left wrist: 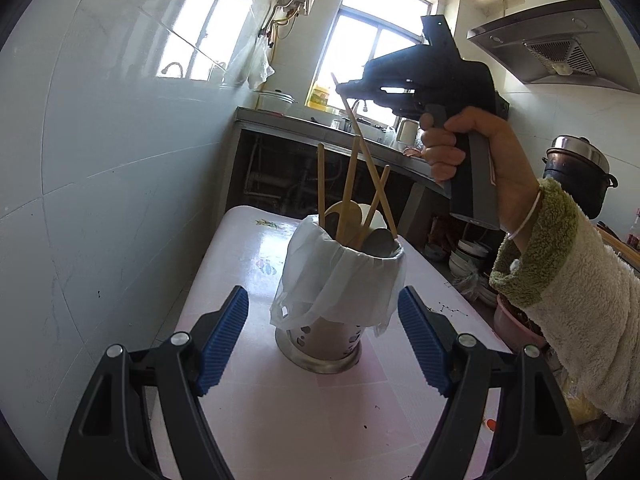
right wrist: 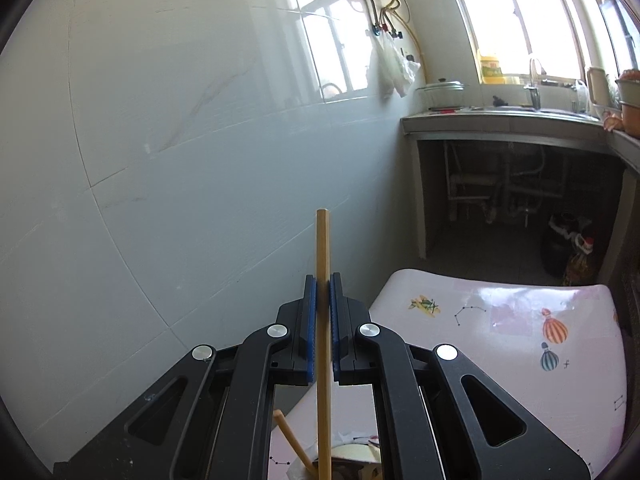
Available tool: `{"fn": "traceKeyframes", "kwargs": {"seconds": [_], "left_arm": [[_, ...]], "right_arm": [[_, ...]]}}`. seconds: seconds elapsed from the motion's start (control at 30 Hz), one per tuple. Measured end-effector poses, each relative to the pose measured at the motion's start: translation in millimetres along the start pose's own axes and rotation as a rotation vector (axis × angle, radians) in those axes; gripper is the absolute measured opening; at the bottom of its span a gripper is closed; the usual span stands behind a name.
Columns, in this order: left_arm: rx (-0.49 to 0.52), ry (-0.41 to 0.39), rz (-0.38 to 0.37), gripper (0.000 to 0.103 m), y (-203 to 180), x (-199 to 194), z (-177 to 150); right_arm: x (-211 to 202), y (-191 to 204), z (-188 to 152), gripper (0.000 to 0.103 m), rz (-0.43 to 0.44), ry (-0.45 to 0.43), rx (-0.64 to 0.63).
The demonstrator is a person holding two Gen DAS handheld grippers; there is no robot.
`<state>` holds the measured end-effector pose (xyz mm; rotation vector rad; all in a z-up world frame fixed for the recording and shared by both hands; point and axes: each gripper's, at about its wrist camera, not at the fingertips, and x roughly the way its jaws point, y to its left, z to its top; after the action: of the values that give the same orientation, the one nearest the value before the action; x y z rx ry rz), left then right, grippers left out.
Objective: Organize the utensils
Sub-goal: 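Carry the held chopstick with the right tool up over the holder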
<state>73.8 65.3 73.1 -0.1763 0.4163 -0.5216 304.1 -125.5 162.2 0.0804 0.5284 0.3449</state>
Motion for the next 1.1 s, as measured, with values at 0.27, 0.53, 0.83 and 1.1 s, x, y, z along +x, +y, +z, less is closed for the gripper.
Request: {"fn": "traceKeyframes", "kwargs": {"seconds": [0.27, 0.53, 0.83, 1.1], "left_arm": [[-0.022, 0.001, 0.046, 0.075, 15.1, -2.3, -1.5], [-0.052, 0.003, 0.061, 0.075, 25.4, -1.8, -1.8], [-0.044, -0.002, 0.062, 0.075, 21.1, -4.5, -2.4], [-0.051, -0.013, 0.064, 0.075, 23.3, -8.0, -1.0]], "right_arm": [[48.9, 6.7, -20.1, 0.004, -0.087, 0.055, -0.128], [51.1, 8.2, -34.2, 0.004, -0.095, 0.097, -0.178], [36.4, 2.4, -30.3, 0.004, -0.094, 0.044, -0.136], [11.6, 7.8, -49.9, 0.005, -0.110, -0.024, -0.167]]}}
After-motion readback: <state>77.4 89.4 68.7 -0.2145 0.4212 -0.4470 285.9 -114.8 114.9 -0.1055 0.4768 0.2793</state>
